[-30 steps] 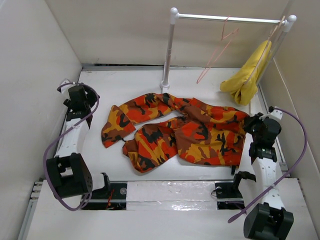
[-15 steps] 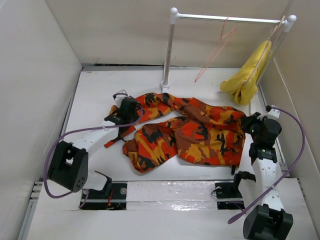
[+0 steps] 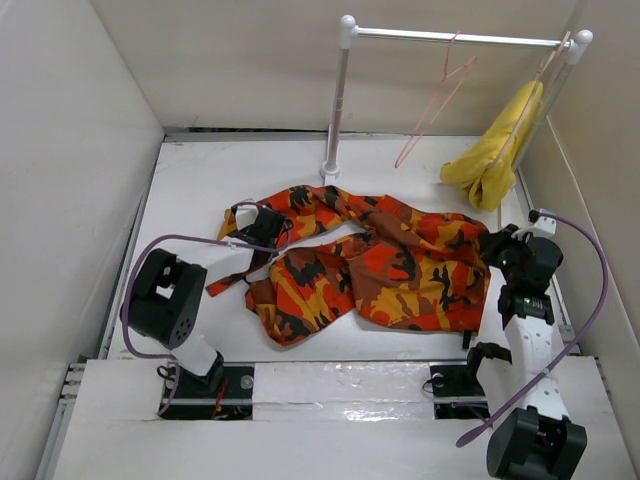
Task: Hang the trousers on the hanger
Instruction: Flatten out the trousers at the center of the board.
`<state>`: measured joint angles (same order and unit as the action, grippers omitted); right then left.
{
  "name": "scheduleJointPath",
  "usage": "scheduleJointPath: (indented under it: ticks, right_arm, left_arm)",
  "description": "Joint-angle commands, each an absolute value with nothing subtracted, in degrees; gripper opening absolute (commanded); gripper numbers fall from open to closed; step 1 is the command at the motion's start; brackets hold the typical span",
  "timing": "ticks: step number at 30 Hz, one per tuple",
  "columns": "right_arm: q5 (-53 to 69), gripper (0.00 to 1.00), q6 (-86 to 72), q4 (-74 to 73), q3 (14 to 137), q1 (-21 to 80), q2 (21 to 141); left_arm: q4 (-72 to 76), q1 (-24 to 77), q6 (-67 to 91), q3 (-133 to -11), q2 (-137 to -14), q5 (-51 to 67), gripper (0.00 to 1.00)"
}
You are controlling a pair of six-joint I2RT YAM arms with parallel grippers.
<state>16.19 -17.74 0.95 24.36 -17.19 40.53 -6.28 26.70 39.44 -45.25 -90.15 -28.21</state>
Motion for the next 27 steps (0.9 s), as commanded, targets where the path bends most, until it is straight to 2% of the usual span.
scheduleJointPath:
  ticks: [1,5,6,8,12,15,17,18,20,21,22,24,27]
  right_arm:
    - [17.67,0.00,-17.05,5.10,24.70,-17.49,40.17]
    - [18.02,0.00,-17.05,5.45,24.61,-16.96,40.69]
    - [18.02,0.00,-17.05,5.71,24.61,-16.96,40.69]
    - [17.84,0.00,-17.23,5.98,24.70,-16.96,40.87]
    - [17.93,0.00,-17.58,6.41,25.31,-16.44,41.75]
    - [18.63,0.00,-18.72,6.24,27.15,-15.83,42.19]
    - [19.85,0.00,-20.04,5.37,29.26,-15.29,42.28]
    - [20.30,0.00,-20.65,4.14,31.88,-14.77,41.75]
    - [19.87,0.00,-20.92,2.47,34.53,-14.77,40.52]
    - [19.17,0.00,-20.92,0.63,35.76,-14.77,39.73]
    - [17.94,0.00,-20.66,0.18,38.03,-14.77,38.86]
    - [15.91,0.00,-20.31,-2.97,39.81,-14.77,35.78]
    - [13.54,0.00,-18.90,-5.17,40.96,-16.08,32.44]
  left_arm:
    - [-6.15,27.16,38.67,-47.81,-91.49,-30.24,0.40]
    - [-5.63,27.69,38.58,-47.90,-93.07,-29.36,0.35]
    - [-5.97,27.69,39.11,-47.90,-92.99,-29.96,0.20]
    - [-7.03,27.69,39.90,-48.25,-92.11,-30.67,0.02]
    - [-12.73,27.69,39.56,-54.72,-83.45,-31.11,0.00]
    - [-16.15,21.56,34.12,-62.72,-76.41,-25.61,0.00]
    - [-18.80,13.42,29.81,-76.24,-75.06,-21.99,0.00]
    - [-23.33,7.62,28.23,-90.12,-76.28,-17.62,0.00]
    - [-30.64,6.95,27.08,-108.63,-80.22,-12.94,0.00]
    - [-32.50,7.73,26.64,-120.55,-82.25,-15.88,0.00]
    - [-29.82,7.73,26.80,-120.15,-79.74,-16.34,0.00]
    - [-20.80,7.73,27.59,-116.31,-75.26,-7.27,0.00]
    - [-14.10,6.95,27.07,-102.88,-69.55,-12.71,0.00]
